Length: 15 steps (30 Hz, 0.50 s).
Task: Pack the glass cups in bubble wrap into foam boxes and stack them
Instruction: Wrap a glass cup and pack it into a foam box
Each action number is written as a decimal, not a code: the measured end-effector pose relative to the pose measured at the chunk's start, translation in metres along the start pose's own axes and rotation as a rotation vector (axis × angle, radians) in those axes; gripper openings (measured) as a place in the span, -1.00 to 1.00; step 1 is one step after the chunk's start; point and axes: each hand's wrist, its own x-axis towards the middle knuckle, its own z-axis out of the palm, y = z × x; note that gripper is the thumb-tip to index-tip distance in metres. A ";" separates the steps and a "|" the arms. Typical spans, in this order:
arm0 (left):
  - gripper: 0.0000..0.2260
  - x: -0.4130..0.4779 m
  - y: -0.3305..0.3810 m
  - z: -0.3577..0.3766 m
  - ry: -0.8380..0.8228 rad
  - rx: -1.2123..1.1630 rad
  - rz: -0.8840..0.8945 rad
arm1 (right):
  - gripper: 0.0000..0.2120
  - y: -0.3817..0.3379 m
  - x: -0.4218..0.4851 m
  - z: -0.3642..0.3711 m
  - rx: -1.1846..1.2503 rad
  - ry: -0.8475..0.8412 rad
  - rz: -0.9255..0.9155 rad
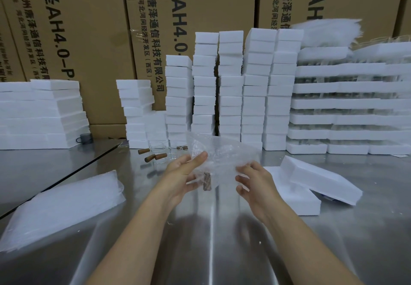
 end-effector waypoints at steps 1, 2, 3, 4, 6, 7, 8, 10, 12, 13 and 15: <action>0.14 0.001 -0.001 0.000 0.004 0.002 -0.001 | -0.70 0.000 -0.001 0.000 -0.014 -0.015 0.011; 0.13 0.002 -0.001 0.000 0.008 0.009 0.000 | -0.56 0.001 -0.002 -0.001 -0.029 -0.046 0.019; 0.11 0.002 -0.001 -0.001 0.008 0.026 0.001 | -0.41 0.001 -0.003 -0.001 -0.046 -0.091 0.018; 0.09 0.003 -0.001 -0.003 0.002 0.055 0.001 | -0.27 0.000 -0.004 -0.001 -0.067 -0.134 0.012; 0.04 0.004 -0.003 -0.005 -0.031 0.130 -0.004 | -0.02 0.001 -0.004 -0.002 -0.083 -0.203 0.006; 0.02 0.004 -0.004 -0.006 -0.041 0.167 -0.014 | 0.04 0.001 -0.004 -0.002 -0.086 -0.225 0.002; 0.00 0.004 -0.005 -0.006 -0.051 0.199 -0.030 | 0.00 0.000 -0.005 -0.001 -0.092 -0.232 -0.002; -0.13 0.003 -0.006 -0.007 -0.111 0.256 -0.076 | -0.30 -0.001 -0.006 0.001 -0.103 -0.206 -0.012; -0.31 0.001 -0.006 -0.007 -0.213 0.312 -0.123 | -0.62 -0.001 -0.005 0.001 -0.110 -0.158 -0.013; -0.35 -0.001 -0.006 -0.007 -0.243 0.317 -0.141 | -0.70 -0.001 -0.004 0.000 -0.111 -0.141 -0.014; -0.30 0.000 -0.007 -0.008 -0.230 0.287 -0.151 | -0.78 -0.001 -0.003 -0.001 -0.121 -0.112 -0.034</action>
